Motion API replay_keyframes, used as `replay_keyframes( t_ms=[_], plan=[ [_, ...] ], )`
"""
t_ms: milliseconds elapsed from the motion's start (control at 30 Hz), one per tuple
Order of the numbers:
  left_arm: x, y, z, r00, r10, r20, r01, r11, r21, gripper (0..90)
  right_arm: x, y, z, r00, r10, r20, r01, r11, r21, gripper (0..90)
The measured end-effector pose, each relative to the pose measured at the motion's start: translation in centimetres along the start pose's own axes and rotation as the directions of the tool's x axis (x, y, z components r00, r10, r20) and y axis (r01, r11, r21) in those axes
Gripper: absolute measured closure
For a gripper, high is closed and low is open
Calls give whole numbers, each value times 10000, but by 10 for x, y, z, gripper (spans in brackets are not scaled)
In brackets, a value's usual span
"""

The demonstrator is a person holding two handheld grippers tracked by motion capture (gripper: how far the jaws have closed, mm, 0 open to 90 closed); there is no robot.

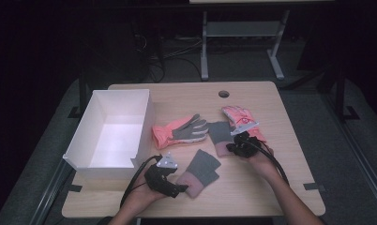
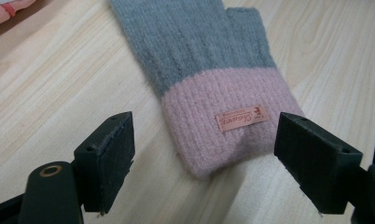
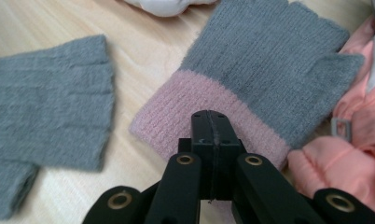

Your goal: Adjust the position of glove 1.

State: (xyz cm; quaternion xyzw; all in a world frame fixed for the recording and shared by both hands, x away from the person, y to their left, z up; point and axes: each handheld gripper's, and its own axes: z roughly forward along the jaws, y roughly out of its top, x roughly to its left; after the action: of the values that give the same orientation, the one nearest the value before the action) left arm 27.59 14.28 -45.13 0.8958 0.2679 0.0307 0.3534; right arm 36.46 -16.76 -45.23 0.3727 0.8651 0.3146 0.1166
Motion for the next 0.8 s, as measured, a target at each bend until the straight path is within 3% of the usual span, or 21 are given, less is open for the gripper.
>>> replay_keyframes(
  t_ms=[100, 667, 700, 800],
  plan=[
    [0, 0, 1, 9999, -153, -10, 152, 9998, -106, 201, 2, -3, -3, 10000, -12, -94, 12, 10000, 53, 900],
    [2, 0, -1, 10000, 68, -38, -68, 10000, -18, 202, 14, -22, -20, 9996, -171, -230, 180, 9990, 399, 900],
    [2, 1, -1, 9998, 212, -59, -212, 9998, 43, 202, 16, -25, -23, 9996, -146, -254, 156, 9991, 403, 900],
    [2, 1, -1, 9999, 117, -43, -117, 9999, 29, 202, 18, -31, -28, 9995, -134, -300, 146, 9991, 409, 900]
  ],
)
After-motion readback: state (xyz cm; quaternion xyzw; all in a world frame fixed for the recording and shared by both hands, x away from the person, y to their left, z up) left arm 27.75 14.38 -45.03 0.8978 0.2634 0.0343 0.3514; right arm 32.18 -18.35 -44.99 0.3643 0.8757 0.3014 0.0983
